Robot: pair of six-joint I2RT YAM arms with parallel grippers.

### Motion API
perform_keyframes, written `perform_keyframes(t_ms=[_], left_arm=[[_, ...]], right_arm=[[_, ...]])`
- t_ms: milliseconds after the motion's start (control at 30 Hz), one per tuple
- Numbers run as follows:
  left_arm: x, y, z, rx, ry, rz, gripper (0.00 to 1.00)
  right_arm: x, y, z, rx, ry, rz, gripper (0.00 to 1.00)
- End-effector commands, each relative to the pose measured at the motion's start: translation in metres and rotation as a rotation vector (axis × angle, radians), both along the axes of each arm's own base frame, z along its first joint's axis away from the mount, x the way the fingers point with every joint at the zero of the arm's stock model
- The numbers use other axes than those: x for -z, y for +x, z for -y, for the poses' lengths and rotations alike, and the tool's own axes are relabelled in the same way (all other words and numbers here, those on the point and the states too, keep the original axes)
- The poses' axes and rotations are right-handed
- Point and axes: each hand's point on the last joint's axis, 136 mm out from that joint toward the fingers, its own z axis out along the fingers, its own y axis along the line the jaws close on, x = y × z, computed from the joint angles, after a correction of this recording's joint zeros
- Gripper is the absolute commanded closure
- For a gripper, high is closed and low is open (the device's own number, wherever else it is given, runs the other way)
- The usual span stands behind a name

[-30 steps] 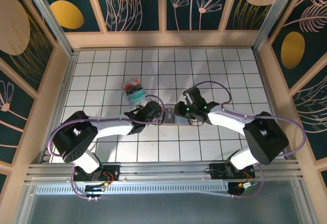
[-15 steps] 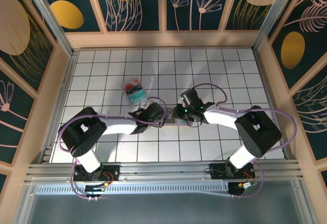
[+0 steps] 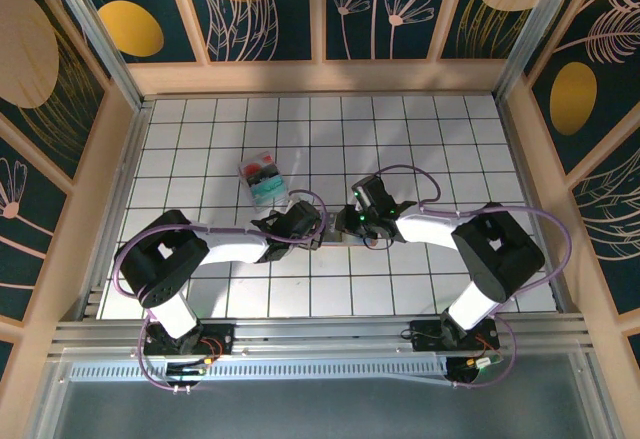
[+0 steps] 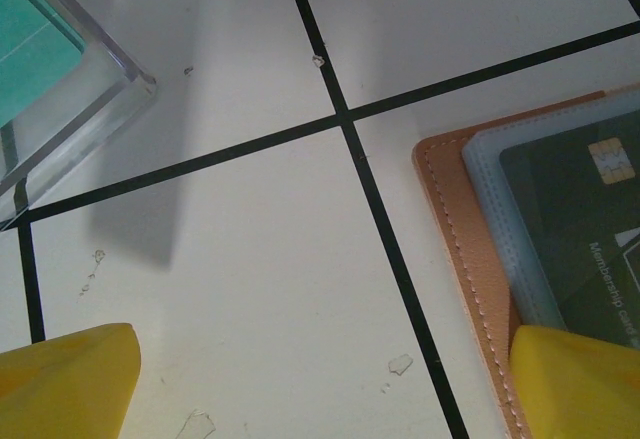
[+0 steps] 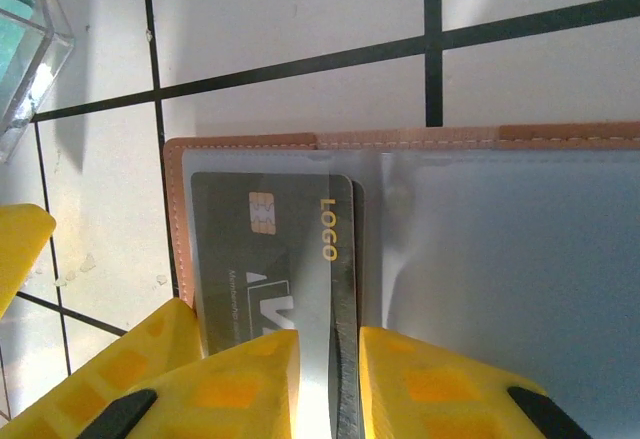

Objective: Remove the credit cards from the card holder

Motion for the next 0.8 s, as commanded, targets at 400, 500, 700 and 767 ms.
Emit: perform_keyframes(t_ms=[400, 500, 700, 767], left_arm=[[0.011, -0.003, 0.004, 0.022, 0.026, -0.04, 0.05], [0.013, -0.003, 0.004, 0.027, 0.031, -0.045, 0.04], [0.015, -0.004, 0.003, 0.029, 0.037, -0.053, 0.04], [0.016, -0.005, 0.003, 0.032, 0.041, -0.053, 0.04]], right_arm=[[0.012, -0.01, -0.002, 0.001, 0.051, -0.037, 0.73], [0.005, -0.009, -0.009, -0.015, 0.106, -0.031, 0.74], [-0.017, -0.01, -0.016, -0.04, 0.24, -0.01, 0.76], [-0.025, -0.01, -0.018, -0.051, 0.289, 0.002, 0.76]])
